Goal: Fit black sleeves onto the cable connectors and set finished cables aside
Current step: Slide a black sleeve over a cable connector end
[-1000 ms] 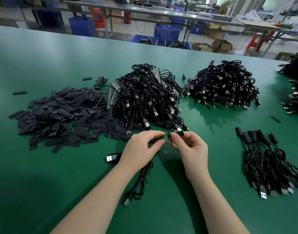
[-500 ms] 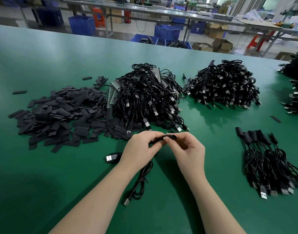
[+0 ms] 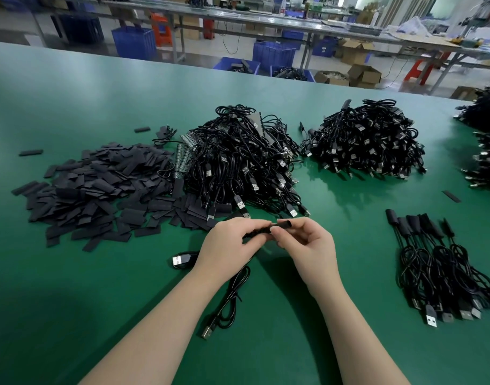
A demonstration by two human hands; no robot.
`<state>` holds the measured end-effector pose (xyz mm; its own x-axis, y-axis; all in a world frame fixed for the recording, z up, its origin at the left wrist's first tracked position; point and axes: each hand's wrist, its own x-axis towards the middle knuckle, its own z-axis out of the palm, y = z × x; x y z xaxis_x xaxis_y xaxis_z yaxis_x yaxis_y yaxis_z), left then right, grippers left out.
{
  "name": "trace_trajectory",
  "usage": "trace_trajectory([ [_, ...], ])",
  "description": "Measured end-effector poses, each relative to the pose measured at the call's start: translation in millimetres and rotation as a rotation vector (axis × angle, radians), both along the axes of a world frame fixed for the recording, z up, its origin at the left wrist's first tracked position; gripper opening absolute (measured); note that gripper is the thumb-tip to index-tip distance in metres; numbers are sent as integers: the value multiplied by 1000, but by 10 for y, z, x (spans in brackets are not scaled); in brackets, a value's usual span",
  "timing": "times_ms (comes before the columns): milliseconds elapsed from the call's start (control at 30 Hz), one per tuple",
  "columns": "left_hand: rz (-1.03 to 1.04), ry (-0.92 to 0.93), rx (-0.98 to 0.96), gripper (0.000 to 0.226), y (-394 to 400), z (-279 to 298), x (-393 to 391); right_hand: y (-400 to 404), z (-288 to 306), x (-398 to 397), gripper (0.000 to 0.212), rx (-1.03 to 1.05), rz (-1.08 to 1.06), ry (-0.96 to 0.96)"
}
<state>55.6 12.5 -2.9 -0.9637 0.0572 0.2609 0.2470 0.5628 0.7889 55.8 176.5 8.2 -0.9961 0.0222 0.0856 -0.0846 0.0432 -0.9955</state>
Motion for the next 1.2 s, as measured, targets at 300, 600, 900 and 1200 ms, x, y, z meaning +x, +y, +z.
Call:
trace_trajectory([
  [300, -5, 12, -4, 25, 4, 8, 5, -7, -26, 0, 14, 14, -15, 47],
  [600, -14, 6, 12, 25, 3, 1, -3, -21, -20, 12, 23, 44, -25, 95],
  [900, -25, -6, 23, 25, 2, -13, -10, -1, -37, -14, 10, -5, -29, 17],
  [1200, -20, 18, 61, 29, 10, -14, -3, -9, -35, 0, 12, -64, -11, -11],
])
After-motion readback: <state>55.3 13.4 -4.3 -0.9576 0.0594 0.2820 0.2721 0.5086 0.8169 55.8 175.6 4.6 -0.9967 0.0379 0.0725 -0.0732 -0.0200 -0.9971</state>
